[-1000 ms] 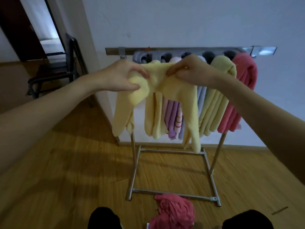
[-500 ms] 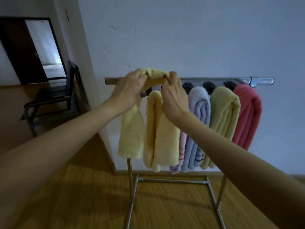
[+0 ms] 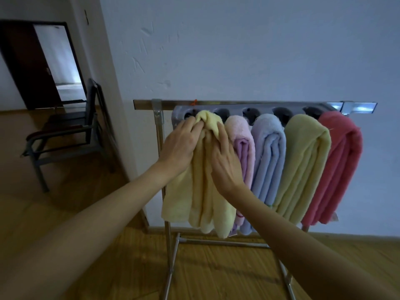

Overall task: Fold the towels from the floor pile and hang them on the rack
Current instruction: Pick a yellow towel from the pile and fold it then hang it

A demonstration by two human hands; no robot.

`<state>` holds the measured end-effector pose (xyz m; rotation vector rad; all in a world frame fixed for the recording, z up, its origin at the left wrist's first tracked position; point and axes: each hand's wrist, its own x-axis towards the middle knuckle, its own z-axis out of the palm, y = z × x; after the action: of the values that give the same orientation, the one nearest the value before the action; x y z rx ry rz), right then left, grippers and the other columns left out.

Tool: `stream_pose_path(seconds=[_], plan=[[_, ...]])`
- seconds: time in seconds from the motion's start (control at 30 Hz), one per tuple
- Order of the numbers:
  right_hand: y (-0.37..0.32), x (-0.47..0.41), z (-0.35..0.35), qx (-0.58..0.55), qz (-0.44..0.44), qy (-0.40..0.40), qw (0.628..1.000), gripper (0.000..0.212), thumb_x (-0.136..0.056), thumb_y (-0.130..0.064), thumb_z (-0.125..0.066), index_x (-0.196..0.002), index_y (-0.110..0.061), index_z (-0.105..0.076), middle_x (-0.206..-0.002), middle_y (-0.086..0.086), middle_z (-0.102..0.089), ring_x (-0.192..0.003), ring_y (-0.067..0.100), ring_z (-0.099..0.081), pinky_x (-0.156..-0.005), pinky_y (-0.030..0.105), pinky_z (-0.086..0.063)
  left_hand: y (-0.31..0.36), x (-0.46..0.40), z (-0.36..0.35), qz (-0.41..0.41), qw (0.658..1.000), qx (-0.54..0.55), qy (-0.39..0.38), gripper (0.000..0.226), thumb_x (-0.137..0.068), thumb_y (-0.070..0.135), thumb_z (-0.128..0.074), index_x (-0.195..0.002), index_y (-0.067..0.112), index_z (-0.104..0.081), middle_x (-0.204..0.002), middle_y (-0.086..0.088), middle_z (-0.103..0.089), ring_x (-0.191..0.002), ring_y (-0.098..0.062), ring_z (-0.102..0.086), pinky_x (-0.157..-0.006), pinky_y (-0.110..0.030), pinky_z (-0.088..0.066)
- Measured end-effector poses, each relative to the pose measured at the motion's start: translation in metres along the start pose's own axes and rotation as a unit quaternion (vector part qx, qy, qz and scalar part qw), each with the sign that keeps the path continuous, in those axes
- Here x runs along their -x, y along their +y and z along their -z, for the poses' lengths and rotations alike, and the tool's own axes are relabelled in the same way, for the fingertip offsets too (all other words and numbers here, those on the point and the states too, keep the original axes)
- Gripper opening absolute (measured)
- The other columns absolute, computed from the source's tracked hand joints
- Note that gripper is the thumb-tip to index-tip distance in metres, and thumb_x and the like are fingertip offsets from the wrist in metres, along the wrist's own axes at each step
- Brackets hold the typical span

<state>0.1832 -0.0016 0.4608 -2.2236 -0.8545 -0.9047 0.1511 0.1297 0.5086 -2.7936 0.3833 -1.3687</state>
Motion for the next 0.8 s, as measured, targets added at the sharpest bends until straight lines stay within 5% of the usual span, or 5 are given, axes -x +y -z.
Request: stream_pose_path(seconds=[0.1,0.23,0.4,0.57,0.8], plan=[[0.017,0.014,-0.002,0.000,0.036,-0.048,0.998,0.051,-0.101,-0.022,-0.028,-0.149,-0.005,-0.019,-0.159,0.011,-0.008,-0.147,0.020,-0.007,-0.118,0.025,-0.014,-0.002,0.022,-0.013,0.025,0.999,0.035,0.020,0.039,-0.090,0.011,-0.035,-0.124,0.006,-0.052,-0.110,-0.014,-0.055,-0.097,-0.030,-0.054,-0.076,-0.039,-0.052],[0.028,0.024,0.003,-0.017,0.043,-0.067,0.997,0.057,-0.094,-0.029,-0.019,-0.149,-0.013,-0.021,-0.157,0.012,-0.014,-0.145,0.027,-0.016,-0.116,0.036,-0.024,-0.005,0.052,-0.028,0.061,0.991,0.113,0.046,0.056,-0.084,-0.005,-0.055,-0.136,0.010,-0.043,-0.112,-0.012,-0.053,-0.102,-0.023,-0.049,-0.089,-0.028,-0.043],[0.029,0.042,0.002,-0.067,0.047,-0.053,0.995,0.056,-0.096,-0.017,-0.029,-0.149,-0.027,-0.012,-0.148,0.011,-0.027,-0.130,0.029,-0.039,-0.095,0.041,-0.049,0.004,0.082,-0.045,0.188,0.955,0.218,0.077,0.071,-0.084,0.014,-0.070,-0.142,0.016,-0.029,-0.114,-0.005,-0.050,-0.095,-0.007,-0.050,-0.078,-0.013,-0.044],[0.032,0.070,-0.013,-0.082,-0.016,-0.015,0.996,0.075,-0.088,-0.005,-0.055,-0.148,-0.018,-0.012,-0.139,0.010,-0.038,-0.106,0.019,-0.047,-0.077,0.031,-0.049,-0.010,0.108,-0.076,0.316,0.929,0.189,-0.029,0.030,-0.083,0.026,-0.071,-0.106,0.010,-0.059,-0.099,-0.003,-0.058,-0.088,-0.019,-0.059,-0.071,-0.026,-0.049],[0.035,0.089,-0.033,-0.007,-0.107,-0.007,0.994,0.007,-0.087,-0.010,-0.057,-0.091,-0.005,-0.053,-0.096,0.007,-0.051,-0.068,0.025,-0.053,-0.051,0.037,-0.046,-0.030,0.120,-0.084,0.413,0.899,0.130,0.064,0.018,-0.085,0.011,-0.065,-0.099,0.003,-0.056,-0.104,-0.011,-0.059,-0.094,-0.023,-0.060,-0.076,-0.025,-0.047]])
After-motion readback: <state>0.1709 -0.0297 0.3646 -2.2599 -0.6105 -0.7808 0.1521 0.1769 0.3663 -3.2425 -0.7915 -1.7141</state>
